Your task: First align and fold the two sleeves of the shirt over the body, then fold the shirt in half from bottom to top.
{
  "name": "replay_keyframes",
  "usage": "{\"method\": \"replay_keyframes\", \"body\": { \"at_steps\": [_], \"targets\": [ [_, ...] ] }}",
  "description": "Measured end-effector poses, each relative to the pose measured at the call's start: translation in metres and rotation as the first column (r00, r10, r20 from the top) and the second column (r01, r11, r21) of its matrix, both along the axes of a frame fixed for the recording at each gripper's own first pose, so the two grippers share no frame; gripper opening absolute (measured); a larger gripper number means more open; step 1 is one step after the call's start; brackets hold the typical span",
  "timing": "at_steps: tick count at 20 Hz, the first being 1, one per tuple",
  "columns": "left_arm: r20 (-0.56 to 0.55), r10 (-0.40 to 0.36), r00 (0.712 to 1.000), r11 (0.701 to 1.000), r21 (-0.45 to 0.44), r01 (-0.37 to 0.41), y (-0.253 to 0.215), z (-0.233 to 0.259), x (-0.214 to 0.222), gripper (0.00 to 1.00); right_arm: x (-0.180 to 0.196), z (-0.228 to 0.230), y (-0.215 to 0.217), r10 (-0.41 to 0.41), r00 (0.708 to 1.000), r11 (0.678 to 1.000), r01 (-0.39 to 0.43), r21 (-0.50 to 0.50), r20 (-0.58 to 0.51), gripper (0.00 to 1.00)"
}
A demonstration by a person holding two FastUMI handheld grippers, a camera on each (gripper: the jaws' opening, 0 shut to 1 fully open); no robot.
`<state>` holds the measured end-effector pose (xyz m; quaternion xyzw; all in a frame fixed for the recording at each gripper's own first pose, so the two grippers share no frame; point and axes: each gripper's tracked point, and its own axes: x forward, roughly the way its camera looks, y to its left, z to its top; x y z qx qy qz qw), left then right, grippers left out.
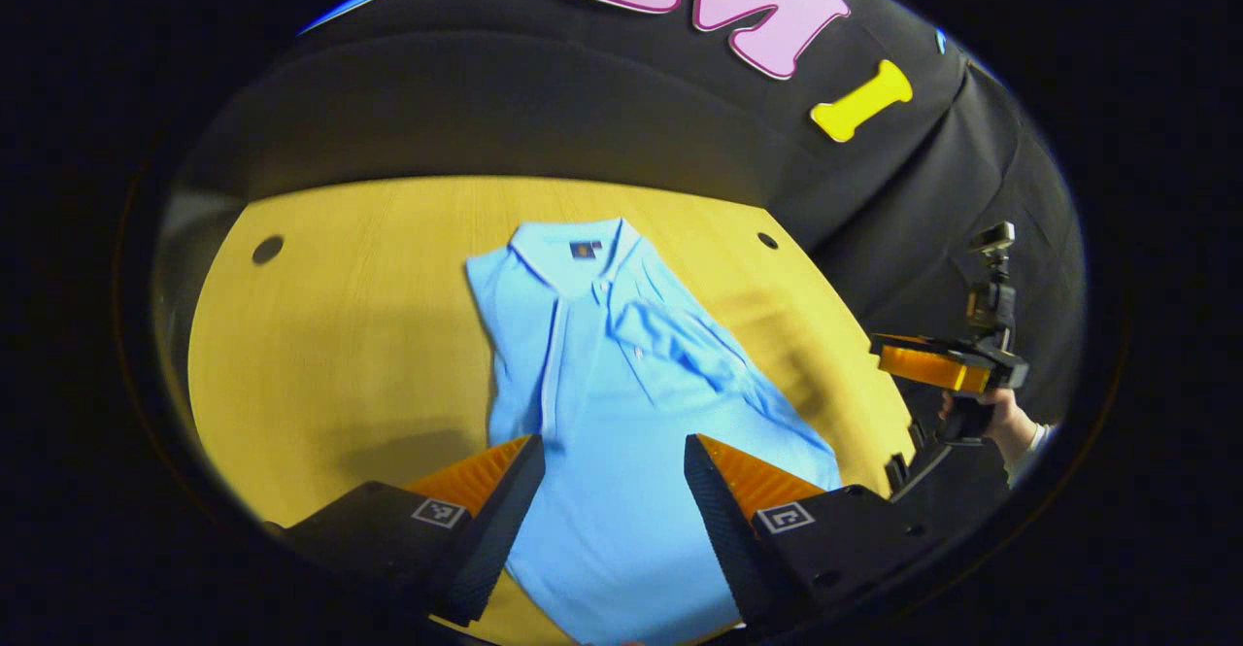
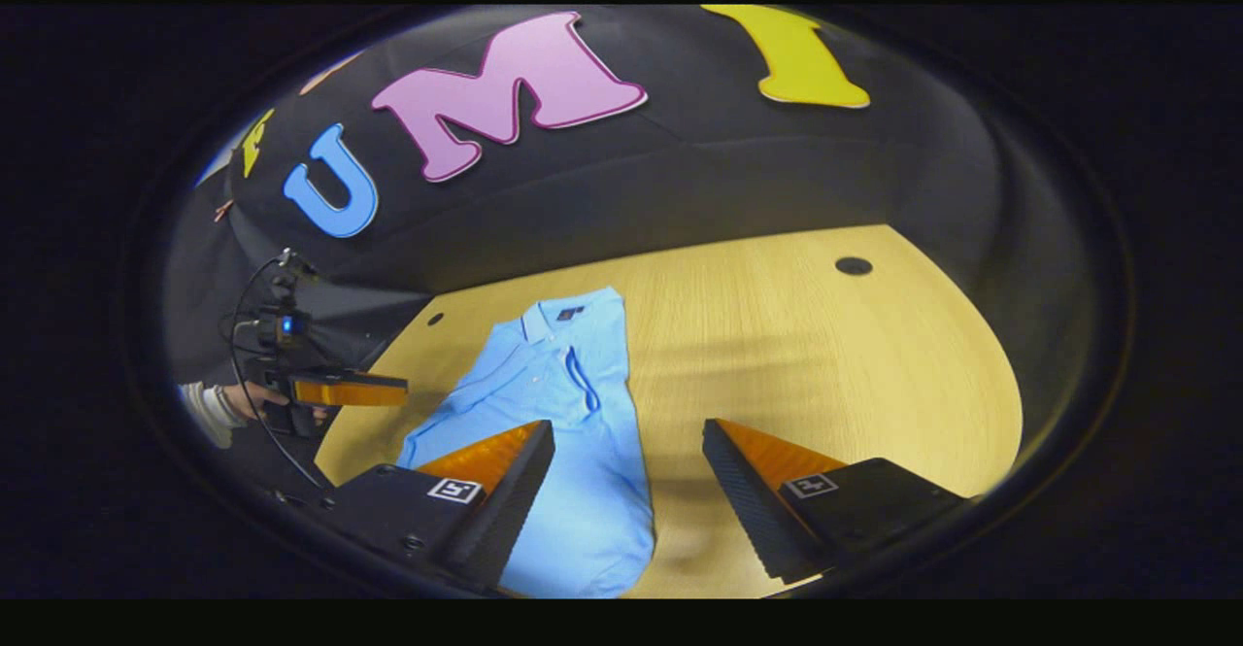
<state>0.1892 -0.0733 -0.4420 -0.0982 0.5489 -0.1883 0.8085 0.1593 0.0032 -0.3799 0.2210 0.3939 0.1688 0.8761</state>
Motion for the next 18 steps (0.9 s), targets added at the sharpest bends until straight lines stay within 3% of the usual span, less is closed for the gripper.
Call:
{"method": "replay_keyframes", "body": {
  "at_steps": [4,7,13,17,18],
  "targets": [
    [-0.136,0.050,0.989,0.998,-0.041,-0.056,0.025,0.000,-0.125,0.93,-0.085,-0.019,0.010,0.036,0.992,0.999,-0.031,0.041,-0.124,0.96],
    [-0.205,0.073,0.976,0.995,-0.047,-0.085,0.037,-0.012,-0.185,0.94,-0.139,-0.036,0.024,0.069,0.979,0.996,-0.058,0.060,-0.191,0.96],
    [-0.274,0.075,0.959,0.994,-0.062,-0.096,0.043,-0.027,-0.229,0.94,-0.207,-0.065,0.035,0.094,0.944,0.995,-0.082,0.053,-0.316,0.97],
    [-0.265,0.074,0.961,0.992,-0.079,-0.098,0.029,-0.027,-0.215,0.94,-0.220,-0.074,0.038,0.094,0.935,0.995,-0.079,0.058,-0.341,0.96],
    [-0.271,0.074,0.960,0.992,-0.076,-0.098,0.029,-0.029,-0.216,0.92,-0.218,-0.072,0.041,0.088,0.937,0.995,-0.069,0.069,-0.339,0.88]
  ]
}}
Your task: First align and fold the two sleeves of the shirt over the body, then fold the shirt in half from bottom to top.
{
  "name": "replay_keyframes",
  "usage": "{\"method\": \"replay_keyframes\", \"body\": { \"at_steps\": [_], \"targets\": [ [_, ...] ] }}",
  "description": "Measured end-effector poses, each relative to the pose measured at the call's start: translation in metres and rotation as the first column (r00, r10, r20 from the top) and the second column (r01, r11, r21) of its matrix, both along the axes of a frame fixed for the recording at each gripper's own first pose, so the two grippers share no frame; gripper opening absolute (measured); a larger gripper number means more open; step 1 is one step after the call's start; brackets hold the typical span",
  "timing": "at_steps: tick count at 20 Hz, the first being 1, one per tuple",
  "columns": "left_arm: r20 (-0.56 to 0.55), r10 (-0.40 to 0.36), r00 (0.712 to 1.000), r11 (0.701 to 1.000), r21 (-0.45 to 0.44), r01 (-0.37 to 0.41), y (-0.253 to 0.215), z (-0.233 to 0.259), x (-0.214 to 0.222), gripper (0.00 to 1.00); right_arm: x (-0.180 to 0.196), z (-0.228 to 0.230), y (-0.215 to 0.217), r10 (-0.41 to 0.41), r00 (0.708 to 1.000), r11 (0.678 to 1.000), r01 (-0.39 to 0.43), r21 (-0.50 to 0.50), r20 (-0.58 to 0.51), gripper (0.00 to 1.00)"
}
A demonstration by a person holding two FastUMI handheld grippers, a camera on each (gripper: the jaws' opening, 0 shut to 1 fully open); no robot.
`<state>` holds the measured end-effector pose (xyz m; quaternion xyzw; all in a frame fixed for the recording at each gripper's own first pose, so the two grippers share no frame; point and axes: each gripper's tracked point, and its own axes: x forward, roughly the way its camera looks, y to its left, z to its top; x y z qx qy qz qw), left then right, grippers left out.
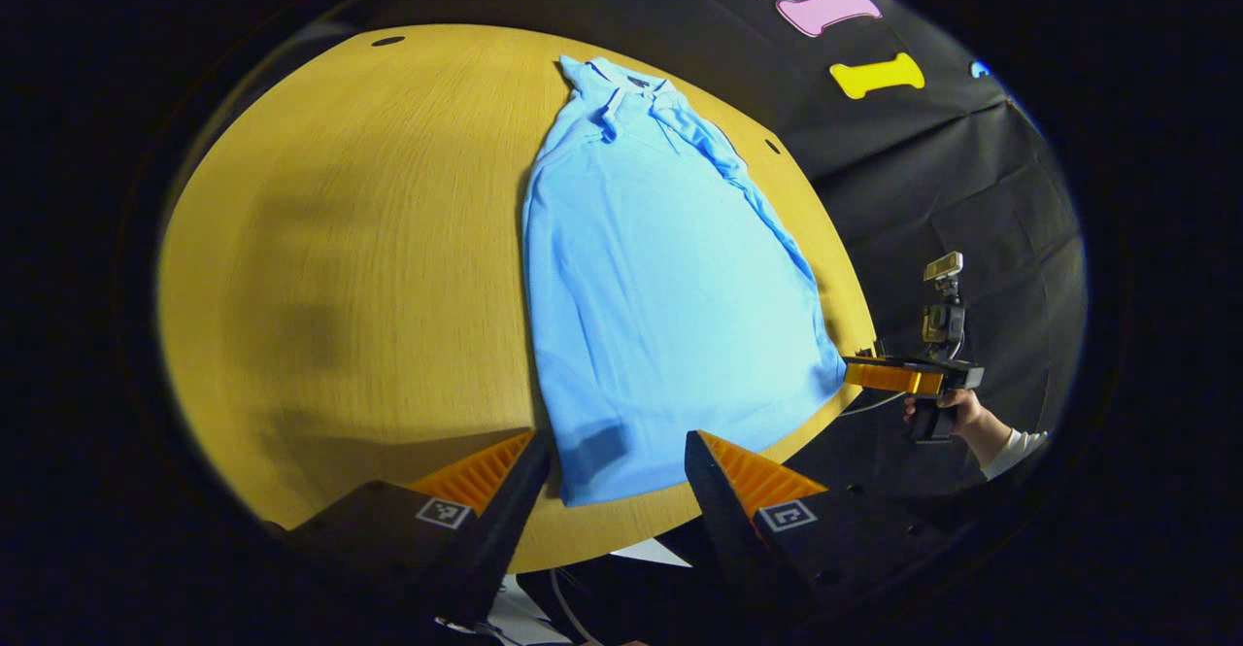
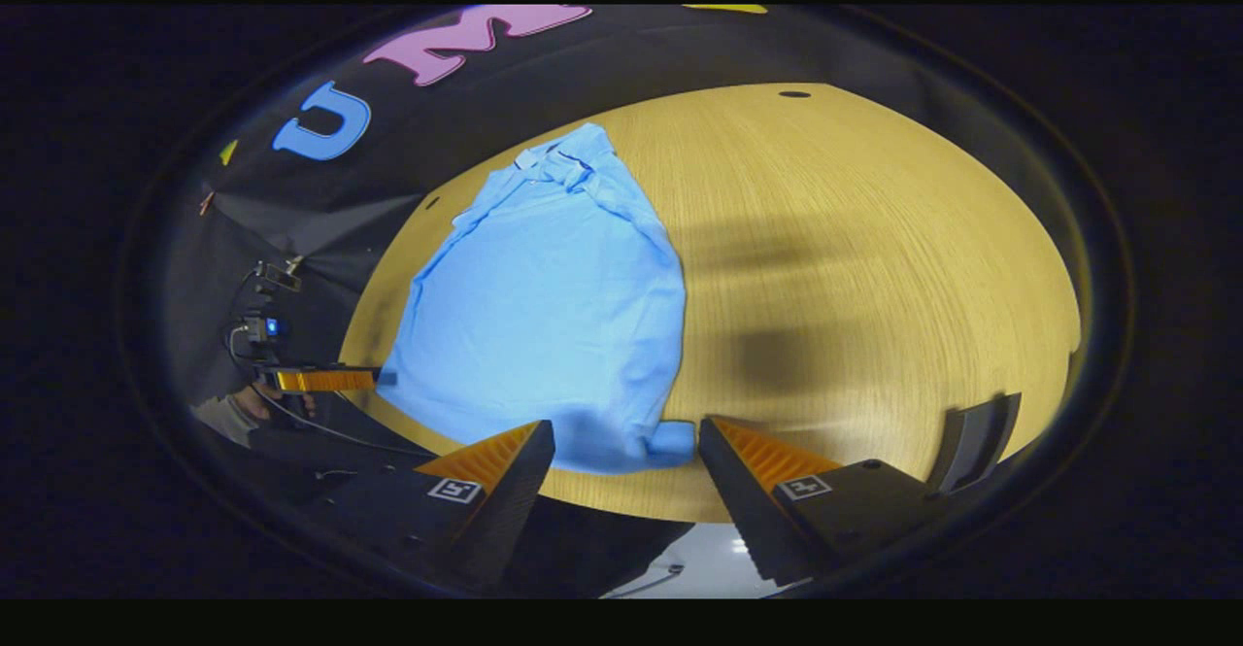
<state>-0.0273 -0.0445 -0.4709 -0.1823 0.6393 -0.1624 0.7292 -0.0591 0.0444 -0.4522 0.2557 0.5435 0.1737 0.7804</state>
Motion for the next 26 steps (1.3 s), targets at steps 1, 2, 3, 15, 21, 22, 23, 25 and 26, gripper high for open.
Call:
{"method": "replay_keyframes", "body": {
  "at_steps": [1,2,3,15,21,22,23,25,26],
  "targets": [
    [0.002,0.000,1.000,1.000,-0.002,0.000,0.000,0.000,-0.003,0.90,0.001,0.001,0.003,0.004,1.000,1.000,-0.004,0.010,-0.004,0.95],
    [-0.002,-0.004,1.000,1.000,0.003,0.004,0.000,0.000,-0.003,0.90,-0.002,0.003,0.005,0.018,1.000,1.000,-0.018,0.018,-0.005,0.95],
    [-0.003,-0.011,1.000,1.000,0.003,0.011,-0.003,0.000,-0.004,0.89,-0.002,0.003,0.009,0.038,0.999,0.999,-0.037,0.020,-0.007,0.95],
    [-0.004,-0.010,1.000,1.000,-0.014,0.010,-0.033,-0.011,-0.011,0.06,0.008,-0.006,0.014,-0.010,0.994,0.996,0.019,0.088,-0.106,0.04],
    [0.127,0.014,0.992,0.998,-0.069,-0.005,-0.038,0.041,0.035,0.07,0.036,0.027,0.044,-0.051,0.998,0.953,0.059,0.296,-0.035,0.05],
    [0.157,0.019,0.987,0.997,-0.072,-0.008,-0.039,0.049,0.048,0.06,0.044,0.033,0.048,-0.032,0.999,0.952,0.034,0.304,-0.012,0.05],
    [0.184,0.021,0.983,0.997,-0.073,-0.008,-0.041,0.058,0.059,0.06,0.052,0.043,0.051,-0.017,1.000,0.949,0.012,0.315,0.015,0.05],
    [0.245,0.016,0.969,0.998,-0.063,0.000,-0.044,0.073,0.084,0.07,0.080,0.062,0.056,-0.006,0.997,0.942,-0.020,0.335,0.077,0.05],
    [0.271,0.007,0.962,0.998,-0.055,0.008,-0.045,0.081,0.095,0.06,0.095,0.073,0.058,-0.003,0.995,0.936,-0.034,0.349,0.104,0.05]
  ]
}}
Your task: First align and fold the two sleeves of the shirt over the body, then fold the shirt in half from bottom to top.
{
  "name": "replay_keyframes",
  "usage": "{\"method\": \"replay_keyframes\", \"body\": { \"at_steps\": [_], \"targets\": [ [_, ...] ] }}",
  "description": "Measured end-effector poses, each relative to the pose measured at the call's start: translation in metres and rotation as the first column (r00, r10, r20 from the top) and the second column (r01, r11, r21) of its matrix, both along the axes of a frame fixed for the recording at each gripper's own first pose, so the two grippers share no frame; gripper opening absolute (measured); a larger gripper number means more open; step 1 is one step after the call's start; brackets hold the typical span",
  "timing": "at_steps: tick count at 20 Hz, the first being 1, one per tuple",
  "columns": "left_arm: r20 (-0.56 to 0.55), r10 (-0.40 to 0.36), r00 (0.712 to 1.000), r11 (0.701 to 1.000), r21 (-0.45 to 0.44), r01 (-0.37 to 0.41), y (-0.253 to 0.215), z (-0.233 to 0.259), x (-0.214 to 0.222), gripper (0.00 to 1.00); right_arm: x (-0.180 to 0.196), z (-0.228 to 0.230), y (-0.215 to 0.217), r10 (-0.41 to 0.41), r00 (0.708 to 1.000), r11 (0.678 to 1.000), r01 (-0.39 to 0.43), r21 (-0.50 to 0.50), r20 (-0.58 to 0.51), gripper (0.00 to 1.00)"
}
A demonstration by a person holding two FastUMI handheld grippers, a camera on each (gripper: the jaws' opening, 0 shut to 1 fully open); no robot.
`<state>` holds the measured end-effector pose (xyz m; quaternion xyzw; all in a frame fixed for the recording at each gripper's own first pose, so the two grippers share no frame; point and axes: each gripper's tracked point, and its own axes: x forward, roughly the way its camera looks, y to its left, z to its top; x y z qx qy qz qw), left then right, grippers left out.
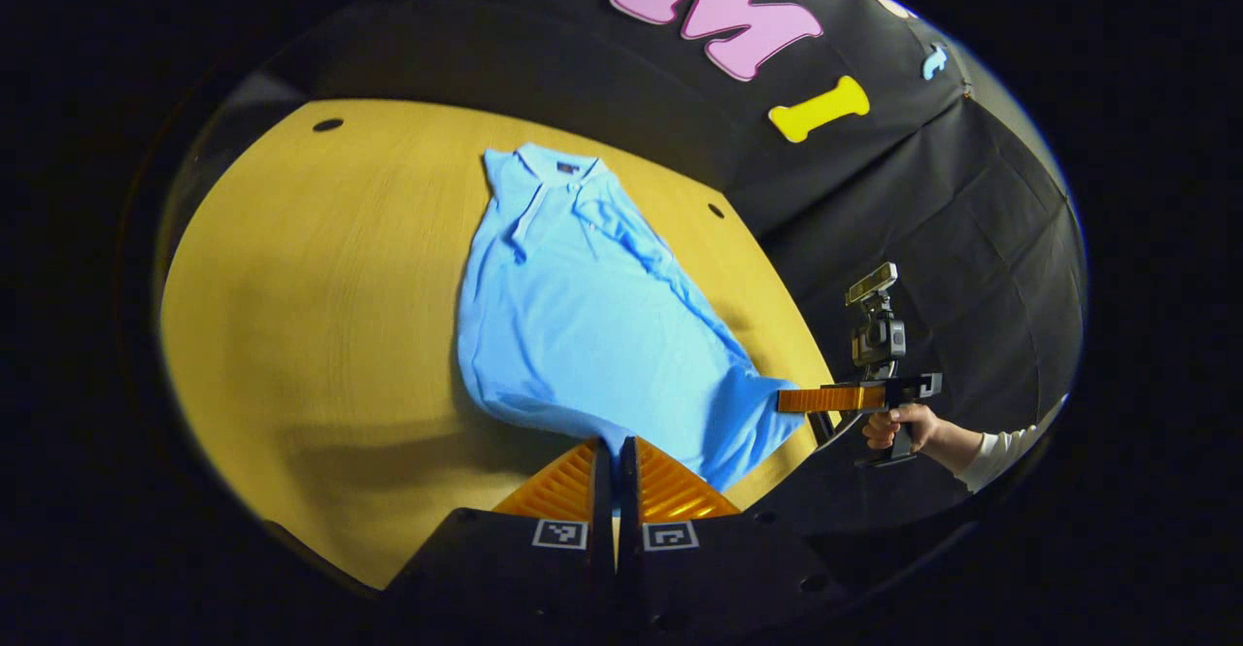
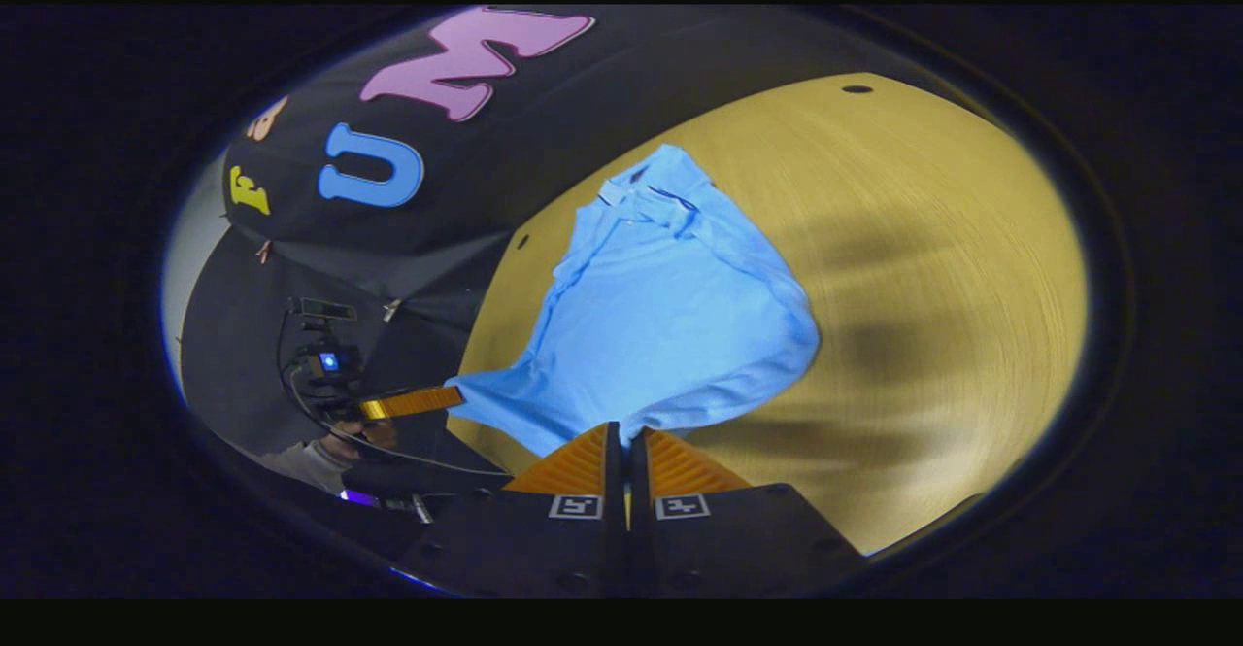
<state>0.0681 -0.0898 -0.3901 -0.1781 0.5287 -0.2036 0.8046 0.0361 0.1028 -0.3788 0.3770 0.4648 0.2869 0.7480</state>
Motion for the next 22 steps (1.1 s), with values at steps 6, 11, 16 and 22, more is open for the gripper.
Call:
{"method": "replay_keyframes", "body": {
  "at_steps": [6,11,16,22],
  "targets": [
    [0.164,-0.004,0.986,0.996,0.083,-0.009,0.010,0.032,0.107,0.06,0.134,0.056,0.000,0.015,0.978,1.000,-0.018,0.015,0.207,0.02],
    [0.250,0.092,0.964,0.960,0.235,-0.153,0.052,0.007,0.238,0.06,0.283,0.065,-0.010,-0.037,0.940,0.999,0.048,-0.024,0.338,0.05],
    [0.245,0.253,0.936,0.882,0.338,-0.327,0.094,-0.050,0.346,0.06,0.408,0.012,-0.023,-0.098,0.928,0.981,0.152,-0.123,0.360,0.05],
    [0.199,0.241,0.950,0.855,0.420,-0.304,0.093,-0.119,0.394,0.06,0.449,-0.094,-0.034,-0.097,0.951,0.951,0.175,-0.254,0.293,0.00]
  ]
}}
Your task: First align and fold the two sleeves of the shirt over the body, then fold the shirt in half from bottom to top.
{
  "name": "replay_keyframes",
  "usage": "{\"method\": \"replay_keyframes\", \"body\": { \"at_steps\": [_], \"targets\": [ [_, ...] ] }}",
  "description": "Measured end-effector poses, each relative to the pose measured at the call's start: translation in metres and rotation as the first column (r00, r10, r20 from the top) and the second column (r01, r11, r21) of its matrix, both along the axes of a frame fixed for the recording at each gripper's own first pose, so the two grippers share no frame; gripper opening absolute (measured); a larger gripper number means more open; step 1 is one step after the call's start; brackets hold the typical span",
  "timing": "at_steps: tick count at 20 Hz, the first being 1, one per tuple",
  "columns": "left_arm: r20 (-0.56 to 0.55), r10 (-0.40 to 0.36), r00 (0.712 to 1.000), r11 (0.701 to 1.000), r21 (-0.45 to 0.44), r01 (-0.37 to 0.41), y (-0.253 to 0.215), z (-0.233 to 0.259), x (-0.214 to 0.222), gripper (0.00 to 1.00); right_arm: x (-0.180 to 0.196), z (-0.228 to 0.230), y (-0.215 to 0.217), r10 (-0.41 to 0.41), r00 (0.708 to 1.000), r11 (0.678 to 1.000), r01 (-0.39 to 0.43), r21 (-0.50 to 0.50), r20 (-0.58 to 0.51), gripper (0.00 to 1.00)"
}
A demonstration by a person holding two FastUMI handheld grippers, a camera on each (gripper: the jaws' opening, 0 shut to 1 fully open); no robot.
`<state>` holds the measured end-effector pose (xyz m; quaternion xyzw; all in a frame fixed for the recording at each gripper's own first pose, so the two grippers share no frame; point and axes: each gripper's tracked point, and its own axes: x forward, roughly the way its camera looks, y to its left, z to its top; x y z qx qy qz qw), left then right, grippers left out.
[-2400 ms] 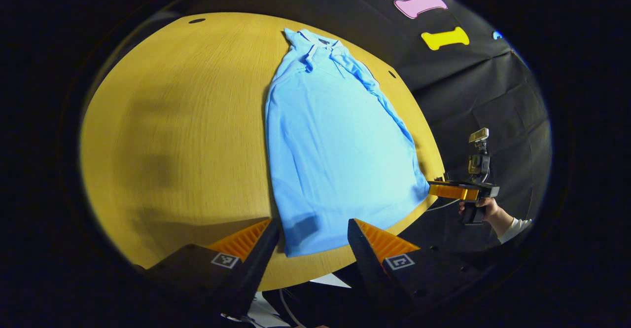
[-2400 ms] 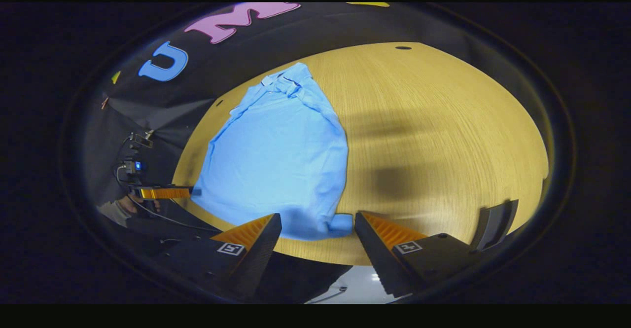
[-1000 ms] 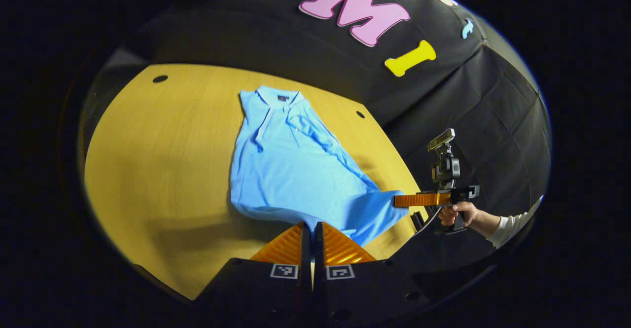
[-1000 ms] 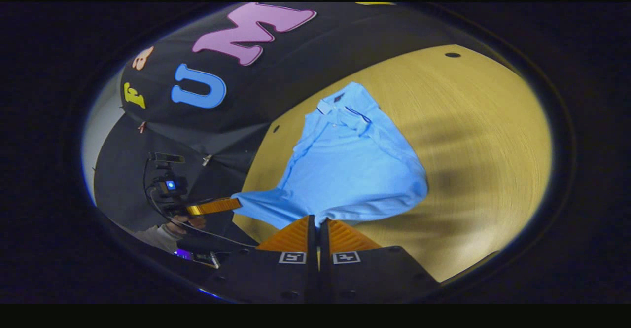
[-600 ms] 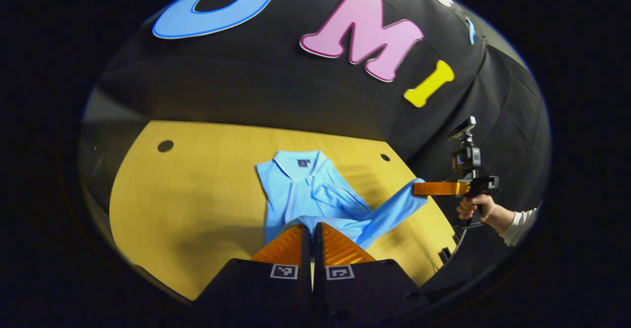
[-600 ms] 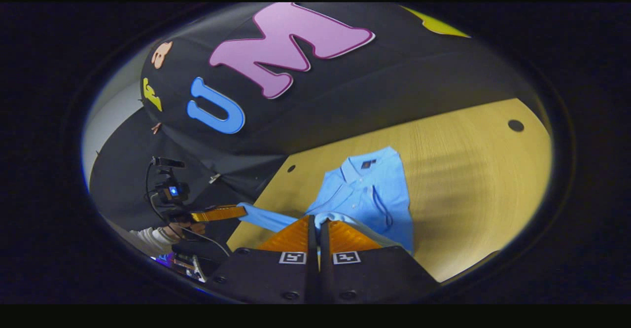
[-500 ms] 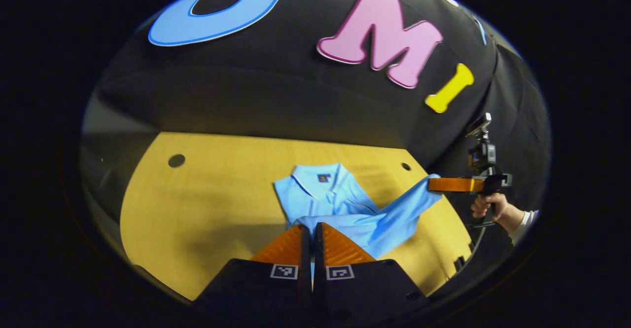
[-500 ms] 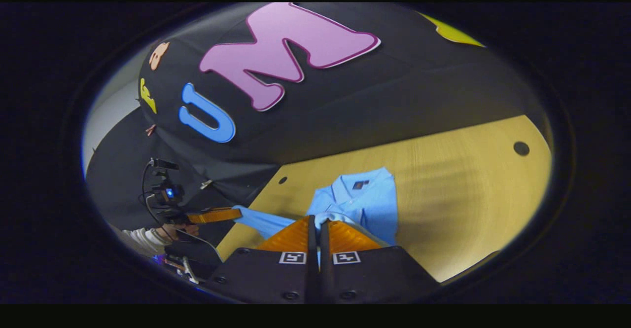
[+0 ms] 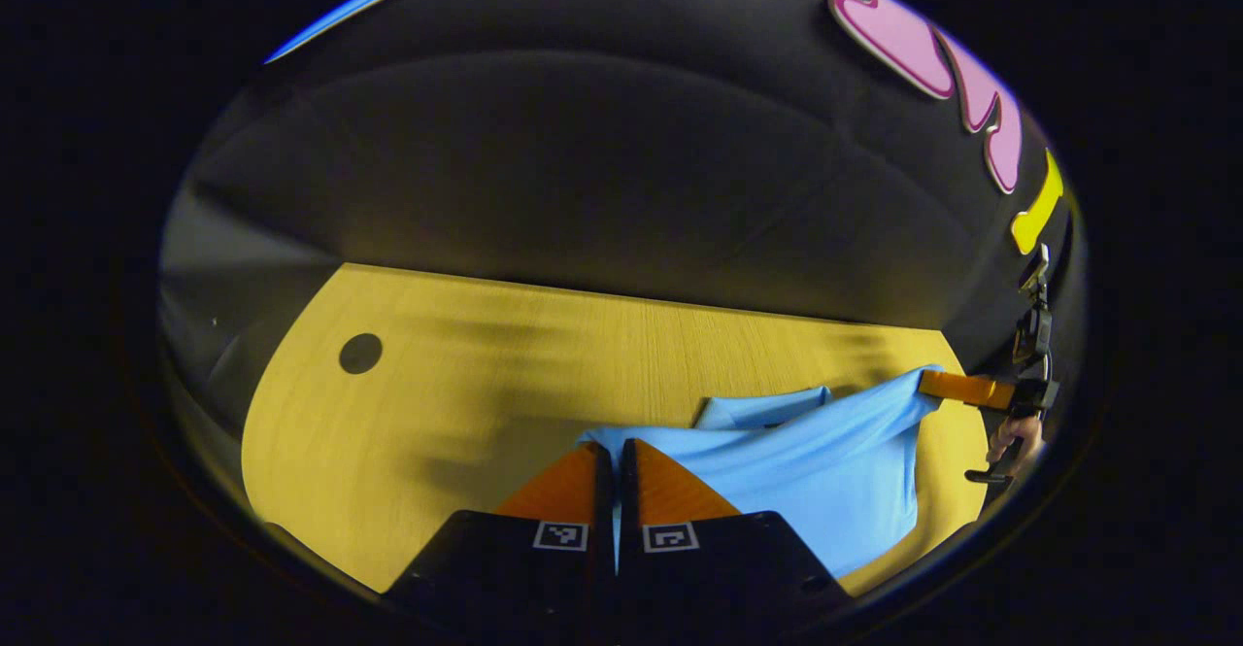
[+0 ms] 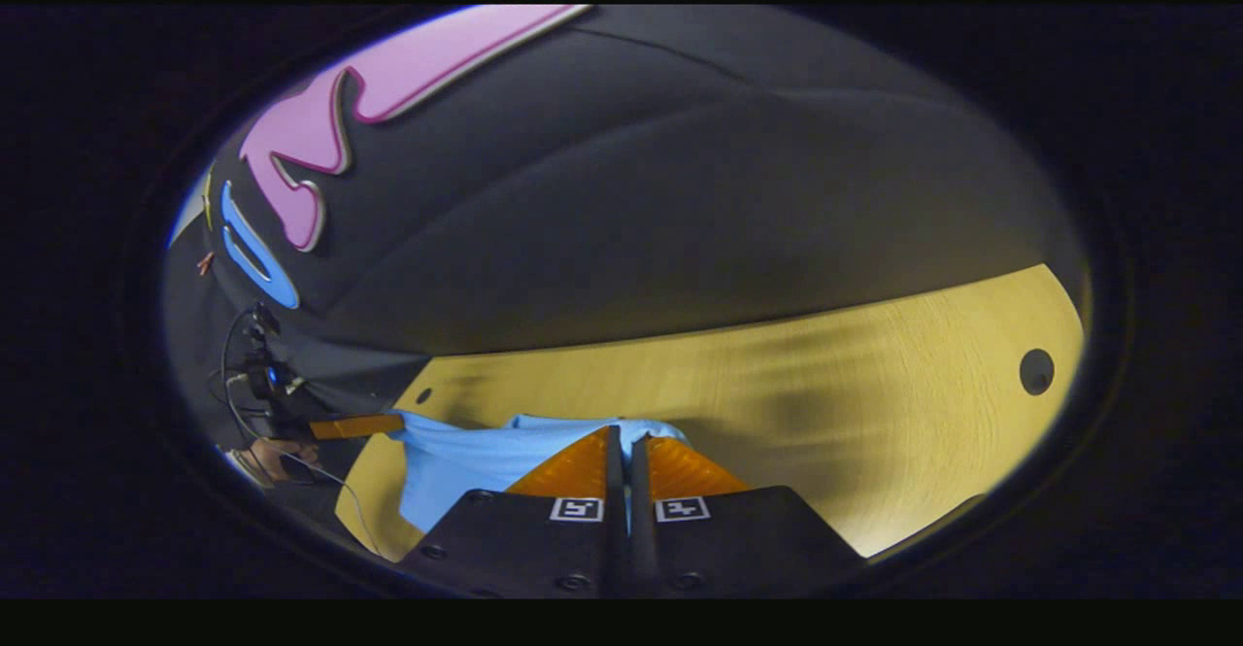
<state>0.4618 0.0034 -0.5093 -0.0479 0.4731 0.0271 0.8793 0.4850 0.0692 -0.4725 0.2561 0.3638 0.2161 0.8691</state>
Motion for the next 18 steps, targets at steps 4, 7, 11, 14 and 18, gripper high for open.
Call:
{"method": "replay_keyframes", "body": {
  "at_steps": [4,7,11,14,18],
  "targets": [
    [-0.111,-0.018,0.994,0.991,0.128,0.032,0.012,-0.041,-0.016,0.24,-0.023,-0.039,0.014,0.067,0.996,0.995,-0.071,-0.074,-0.060,0.00],
    [-0.017,-0.030,0.999,0.987,0.156,0.032,0.011,-0.012,-0.015,0.74,-0.037,-0.024,0.011,0.084,0.996,0.987,-0.085,-0.137,-0.015,0.55],
    [0.062,-0.075,0.995,0.992,0.103,0.069,-0.014,0.050,-0.042,0.93,-0.076,0.039,0.006,0.087,0.994,0.985,-0.076,-0.154,0.067,0.98],
    [0.136,-0.122,0.983,0.992,-0.003,0.124,-0.048,0.114,-0.088,0.94,-0.126,0.105,-0.003,0.075,0.984,0.982,-0.045,-0.183,0.160,0.98],
    [0.259,-0.162,0.952,0.969,-0.143,0.204,-0.105,0.203,-0.192,0.94,-0.242,0.181,-0.016,0.036,0.961,0.979,0.022,-0.203,0.276,0.98]
  ]
}}
